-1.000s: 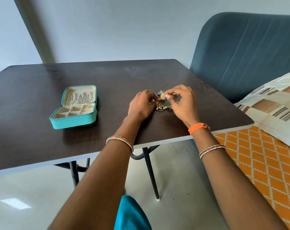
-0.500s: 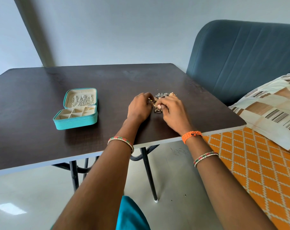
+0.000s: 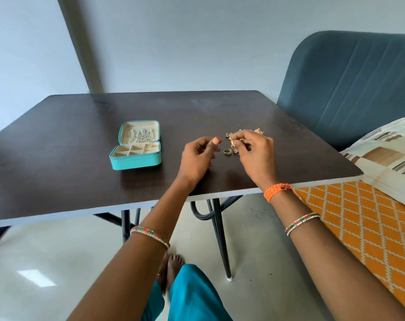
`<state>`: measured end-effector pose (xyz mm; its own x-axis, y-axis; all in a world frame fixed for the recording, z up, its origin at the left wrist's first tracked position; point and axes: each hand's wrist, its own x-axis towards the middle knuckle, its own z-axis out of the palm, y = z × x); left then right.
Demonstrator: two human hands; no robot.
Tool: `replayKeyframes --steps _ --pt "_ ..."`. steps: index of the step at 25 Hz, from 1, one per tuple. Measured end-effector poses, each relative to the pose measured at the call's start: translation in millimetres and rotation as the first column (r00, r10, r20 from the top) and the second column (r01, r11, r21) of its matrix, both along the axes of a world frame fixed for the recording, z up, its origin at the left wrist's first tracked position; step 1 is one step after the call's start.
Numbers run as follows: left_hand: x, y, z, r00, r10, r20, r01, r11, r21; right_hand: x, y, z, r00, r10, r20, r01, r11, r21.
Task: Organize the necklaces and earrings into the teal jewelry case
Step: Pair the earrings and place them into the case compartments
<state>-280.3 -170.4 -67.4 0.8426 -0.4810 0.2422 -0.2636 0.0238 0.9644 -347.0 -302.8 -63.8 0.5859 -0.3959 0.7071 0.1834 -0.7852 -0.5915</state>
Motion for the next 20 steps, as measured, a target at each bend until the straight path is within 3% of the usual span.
replayKeyframes --steps 2,4,6,9,14,16,18,20 --pt "-9.8 23.1 6.8 0.975 -0.138 -0.173 0.109 0.98 -0.169 -0.9 30.4 7.3 0.994 0.076 0.079 -0.072 0.996 -0.045" --pt "-15.4 42.8 11.7 0.948 -0.196 -0.251 0.117 0.948 -0.296 0.4 55.1 11.7 0.983 0.144 0.113 -0.134 0.987 -0.09" --pt "-16.0 59.8 13.7 0.957 -0.153 -0.247 0.071 0.947 -0.314 4.4 72.6 14.0 0.974 0.199 0.108 -0.2 0.98 -0.005" --pt "-15.6 78.4 16.8 0.98 -0.029 -0.199 -0.042 0.939 -0.341 10.7 91.2 19.5 0.938 0.341 0.065 -0.346 0.901 0.262" --pt "-20.5 90.9 23.0 0.983 0.058 -0.176 -0.124 0.912 -0.392 15.2 104.8 27.1 0.887 0.458 0.061 -0.449 0.825 0.343" --pt "-20.8 98.1 28.4 0.985 0.077 -0.157 -0.121 0.947 -0.298 18.1 106.0 28.1 0.895 0.443 0.05 -0.433 0.837 0.334" --pt "-21.1 107.1 30.0 0.977 0.209 -0.039 -0.21 0.977 -0.029 23.7 103.9 27.4 0.912 0.409 0.028 -0.395 0.859 0.324" --pt "-21.3 119.3 29.1 0.85 0.472 0.235 -0.514 0.841 0.169 32.2 100.9 25.0 0.923 0.385 0.008 -0.368 0.876 0.31"
